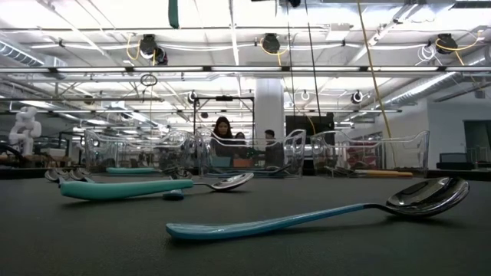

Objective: Sort silverware by color (type)
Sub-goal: Put the light blue spoon into the left transparent bin

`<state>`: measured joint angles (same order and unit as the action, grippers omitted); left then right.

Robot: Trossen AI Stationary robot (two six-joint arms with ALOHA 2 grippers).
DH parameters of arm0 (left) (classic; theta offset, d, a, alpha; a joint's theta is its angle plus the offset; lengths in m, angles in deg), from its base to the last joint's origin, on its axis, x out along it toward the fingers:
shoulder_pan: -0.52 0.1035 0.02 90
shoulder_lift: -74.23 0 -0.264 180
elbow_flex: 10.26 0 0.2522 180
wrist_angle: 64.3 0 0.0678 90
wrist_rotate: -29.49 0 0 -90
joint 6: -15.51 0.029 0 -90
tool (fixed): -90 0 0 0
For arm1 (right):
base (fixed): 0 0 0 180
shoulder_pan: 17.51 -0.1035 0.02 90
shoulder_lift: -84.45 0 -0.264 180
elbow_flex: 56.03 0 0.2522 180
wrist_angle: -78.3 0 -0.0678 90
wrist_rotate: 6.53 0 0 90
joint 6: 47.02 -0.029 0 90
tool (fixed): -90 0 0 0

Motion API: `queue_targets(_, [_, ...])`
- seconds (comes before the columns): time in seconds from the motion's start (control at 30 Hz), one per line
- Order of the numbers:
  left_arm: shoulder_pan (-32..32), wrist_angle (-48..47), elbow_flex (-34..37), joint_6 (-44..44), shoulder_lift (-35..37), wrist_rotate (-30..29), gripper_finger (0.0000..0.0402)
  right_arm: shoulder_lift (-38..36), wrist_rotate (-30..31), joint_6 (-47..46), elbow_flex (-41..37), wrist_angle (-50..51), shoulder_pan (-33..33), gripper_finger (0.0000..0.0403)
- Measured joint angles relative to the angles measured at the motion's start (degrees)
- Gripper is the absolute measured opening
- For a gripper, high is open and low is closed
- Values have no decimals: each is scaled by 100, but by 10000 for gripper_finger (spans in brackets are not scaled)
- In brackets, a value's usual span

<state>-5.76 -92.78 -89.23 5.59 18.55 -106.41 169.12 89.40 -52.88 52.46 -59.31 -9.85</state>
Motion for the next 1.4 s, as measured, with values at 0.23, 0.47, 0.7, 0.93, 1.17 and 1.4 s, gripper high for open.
queue_targets(0.23, [798, -347, 0, 117, -142, 738, 1, -694, -234, -546, -1360, -637, 64, 199])
queue_targets(0.47, [1750, -1984, 0, 222, -308, 810, 1, -1147, -317, -1013, -2293, -1038, 61, 199])
queue_targets(0.7, [2753, -3009, 2, 748, -704, 821, 1, -1260, -299, -873, -2470, -1077, 173, 199])
queue_targets(0.93, [3465, -2899, 2, 1646, -1544, 1298, 1, -1265, -324, -708, -2470, -1059, 386, 199])
queue_targets(1.17, [4126, -2686, 2, 2167, -2318, 1941, 1, -1282, -1269, -641, -2467, -381, 567, 199])
queue_targets(1.4, [4632, -2617, 2, 2650, -2879, 2060, 1, -1256, -1353, -524, -2467, -12, 578, 199])
